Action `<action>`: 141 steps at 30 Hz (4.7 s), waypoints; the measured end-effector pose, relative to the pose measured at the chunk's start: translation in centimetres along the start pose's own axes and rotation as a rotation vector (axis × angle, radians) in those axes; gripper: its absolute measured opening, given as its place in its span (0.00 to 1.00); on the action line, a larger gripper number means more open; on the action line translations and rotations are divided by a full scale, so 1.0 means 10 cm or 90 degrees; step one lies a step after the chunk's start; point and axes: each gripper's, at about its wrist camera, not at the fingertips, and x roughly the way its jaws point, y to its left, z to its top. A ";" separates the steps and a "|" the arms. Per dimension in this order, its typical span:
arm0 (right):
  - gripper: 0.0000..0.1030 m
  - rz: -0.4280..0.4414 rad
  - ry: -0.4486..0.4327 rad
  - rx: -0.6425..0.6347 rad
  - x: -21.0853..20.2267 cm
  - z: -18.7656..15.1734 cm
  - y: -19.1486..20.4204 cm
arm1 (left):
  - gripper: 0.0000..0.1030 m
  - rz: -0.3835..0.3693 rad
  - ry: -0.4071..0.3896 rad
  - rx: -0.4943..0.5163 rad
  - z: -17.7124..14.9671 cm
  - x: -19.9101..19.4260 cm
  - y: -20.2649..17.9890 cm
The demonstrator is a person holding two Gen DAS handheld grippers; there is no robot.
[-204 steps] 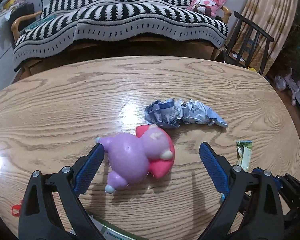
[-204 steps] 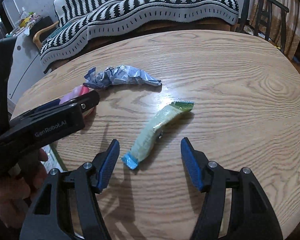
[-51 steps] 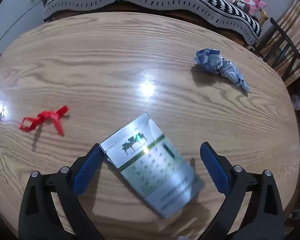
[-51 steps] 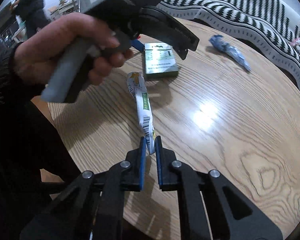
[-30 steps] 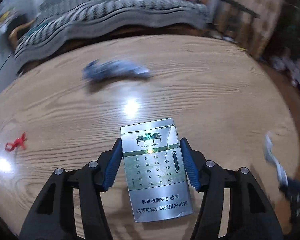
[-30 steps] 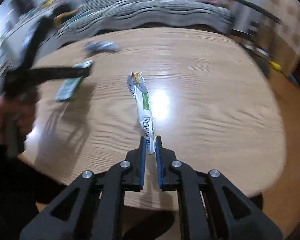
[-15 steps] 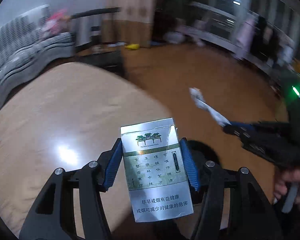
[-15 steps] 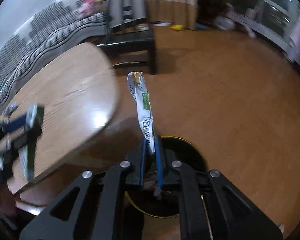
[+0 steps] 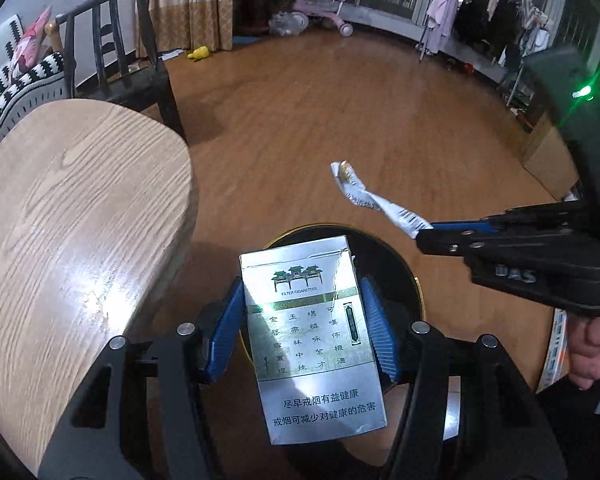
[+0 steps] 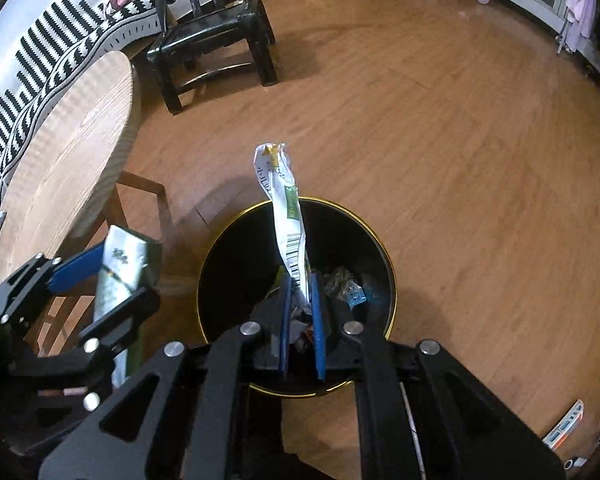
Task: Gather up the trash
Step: 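Open the left tool to drop the box while the right tool releases the wrapper, then move both tools back over the remaining trash on the table, then grasp the blue-white foil wrapper with the right tool while the left grasps the red ribbon, then carry the foil wrapper and red ribbon over the trash bin with both tools, then open the left tool to drop the ribbon while the right tool releases the foil wrapper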
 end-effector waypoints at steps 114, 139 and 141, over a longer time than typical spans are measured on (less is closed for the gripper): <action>0.19 0.003 -0.168 -0.086 -0.57 0.33 1.15 | 0.26 0.088 -0.129 -0.155 -0.40 -1.51 1.08; 0.19 -0.018 0.049 0.022 0.11 0.04 -0.04 | 0.26 -0.006 0.036 -0.032 -0.19 0.05 0.12; 0.19 -0.019 0.048 0.021 0.10 0.03 -0.06 | 0.26 -0.007 0.035 -0.032 -0.18 0.05 0.12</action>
